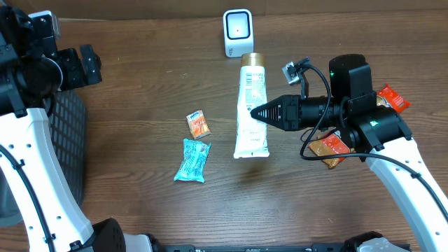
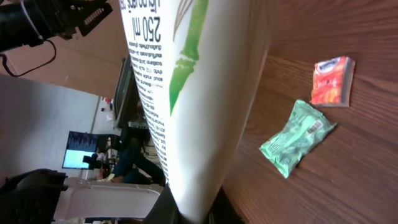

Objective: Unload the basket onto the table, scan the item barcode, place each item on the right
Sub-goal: 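Lift the white tube and carry it toward the scanner, then hold the white tube barcode in front of the scanner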

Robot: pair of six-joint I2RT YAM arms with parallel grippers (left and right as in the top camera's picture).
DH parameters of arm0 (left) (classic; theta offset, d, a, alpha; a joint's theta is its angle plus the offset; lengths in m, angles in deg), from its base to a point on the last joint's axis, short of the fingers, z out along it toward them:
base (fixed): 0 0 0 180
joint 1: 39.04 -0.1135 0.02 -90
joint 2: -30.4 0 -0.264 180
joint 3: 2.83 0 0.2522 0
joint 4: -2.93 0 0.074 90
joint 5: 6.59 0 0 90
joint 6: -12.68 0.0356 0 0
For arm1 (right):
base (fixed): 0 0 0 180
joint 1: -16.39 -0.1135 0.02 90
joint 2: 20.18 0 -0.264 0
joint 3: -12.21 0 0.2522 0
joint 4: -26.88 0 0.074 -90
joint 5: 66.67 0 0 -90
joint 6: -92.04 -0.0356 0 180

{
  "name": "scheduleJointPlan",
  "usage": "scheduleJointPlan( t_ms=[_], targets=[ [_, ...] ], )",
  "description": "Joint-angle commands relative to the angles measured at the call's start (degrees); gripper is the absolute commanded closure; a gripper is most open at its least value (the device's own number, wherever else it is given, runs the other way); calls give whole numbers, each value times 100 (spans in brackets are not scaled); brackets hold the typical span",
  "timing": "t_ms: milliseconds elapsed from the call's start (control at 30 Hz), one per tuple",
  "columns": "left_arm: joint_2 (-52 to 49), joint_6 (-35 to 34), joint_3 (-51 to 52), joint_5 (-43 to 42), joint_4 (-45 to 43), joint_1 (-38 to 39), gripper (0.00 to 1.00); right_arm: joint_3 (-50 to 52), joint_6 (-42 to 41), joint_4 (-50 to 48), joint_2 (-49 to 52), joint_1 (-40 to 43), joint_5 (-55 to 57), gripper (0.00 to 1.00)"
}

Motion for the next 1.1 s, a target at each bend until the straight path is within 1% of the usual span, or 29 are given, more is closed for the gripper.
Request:
scheduleJointPlan(
  t_ms=[0, 133, 233, 333, 433, 500, 533, 600, 767, 867, 967, 1067],
  targets=[
    [-17, 87, -33, -39, -17, -22, 0, -354, -20, 256, -122, 9, 186, 97],
    [-17, 87, -33, -39, -17, -22, 0, -1178, 269, 1102, 203, 4, 935, 97],
    [-17, 87, -33, -39, -17, -22, 0, -2267, 645, 1902, 804, -120, 1672, 97],
    [-17, 85, -33, -39, -17, -22, 0, -3650, 1012, 2706, 1714, -363, 2428, 97],
    [-17, 87, -33, -39, -17, -22, 0, -5285, 1241, 3434, 2892, -605, 3832, 97],
    [-17, 85, -33, -39, -17, -22, 1, -6124, 1338, 3661, 3571, -699, 4806, 97],
    [-17, 87, -33, -39, -15, -22, 0, -6470, 1515, 3644, 3930, -745, 5283, 97],
    [-17, 85, -33, -39, -17, -22, 0, -6749, 1729, 3375, 4406, -817, 6013, 96],
    [-17, 87, -33, -39, -17, -22, 0, -6749, 2474, 2177, 5370, -931, 7945, 96],
    [-17, 85, -33, -39, -17, -22, 0, -6745, 2979, 1609, 5768, -929, 8603, 96],
    [-17, 85, -33, -39, -17, -22, 0, -6745, 3609, 1193, 6065, -940, 8985, 96],
    [-17, 87, -33, -39, -17, -22, 0, -6745, 3930, 715, 6317, -964, 9471, 96]
  ],
)
